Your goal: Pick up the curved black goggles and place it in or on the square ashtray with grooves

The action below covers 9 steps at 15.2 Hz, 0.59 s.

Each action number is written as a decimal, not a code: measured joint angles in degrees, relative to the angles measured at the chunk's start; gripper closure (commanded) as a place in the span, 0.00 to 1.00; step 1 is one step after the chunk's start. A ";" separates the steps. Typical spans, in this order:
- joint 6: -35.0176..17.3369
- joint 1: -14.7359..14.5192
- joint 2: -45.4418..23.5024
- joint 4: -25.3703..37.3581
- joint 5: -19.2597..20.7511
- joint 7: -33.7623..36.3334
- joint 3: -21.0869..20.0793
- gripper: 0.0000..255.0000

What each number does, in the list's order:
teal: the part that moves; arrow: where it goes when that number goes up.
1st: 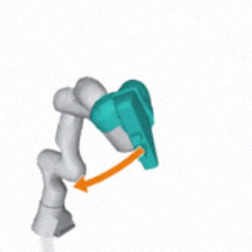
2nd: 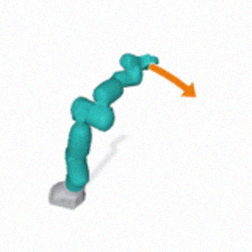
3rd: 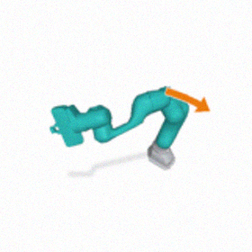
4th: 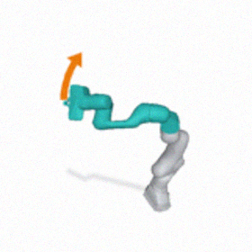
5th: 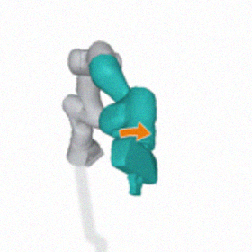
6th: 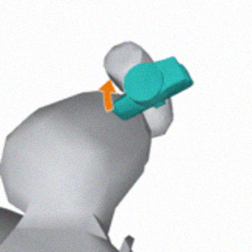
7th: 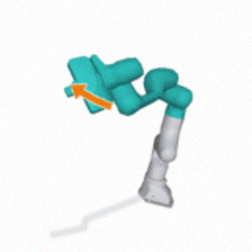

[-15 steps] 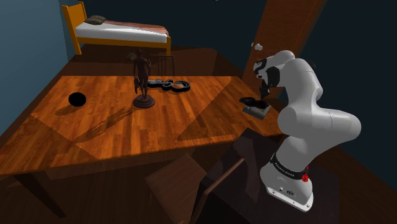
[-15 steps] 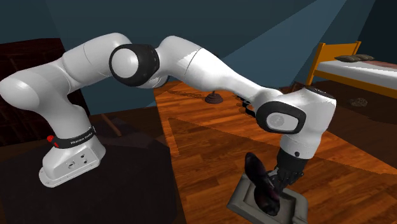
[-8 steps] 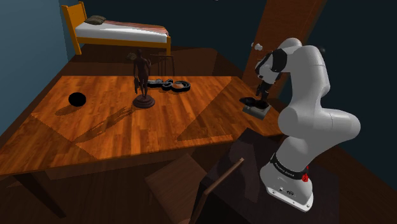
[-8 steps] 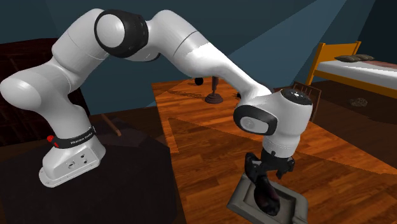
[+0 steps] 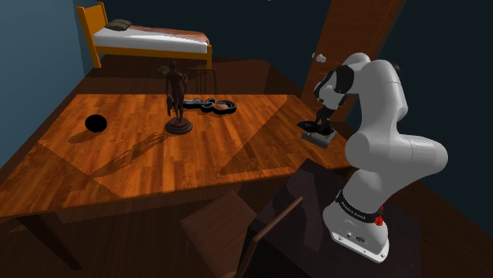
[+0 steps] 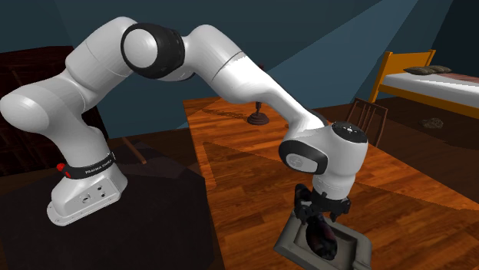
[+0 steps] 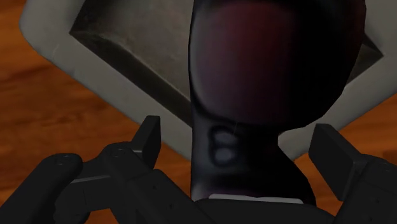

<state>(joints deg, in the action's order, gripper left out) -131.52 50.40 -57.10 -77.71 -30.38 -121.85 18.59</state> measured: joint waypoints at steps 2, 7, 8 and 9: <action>-0.11 0.03 -0.16 0.07 -0.04 -0.02 -0.05 0.00; -0.12 0.03 -0.23 0.16 -0.05 -0.01 -0.06 1.00; -0.12 0.04 -0.23 0.16 -0.05 0.00 -0.05 1.00; -0.12 0.05 -0.23 0.16 -0.05 -0.01 -0.05 1.00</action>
<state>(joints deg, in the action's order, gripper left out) -131.64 50.44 -57.33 -77.55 -30.43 -121.86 18.54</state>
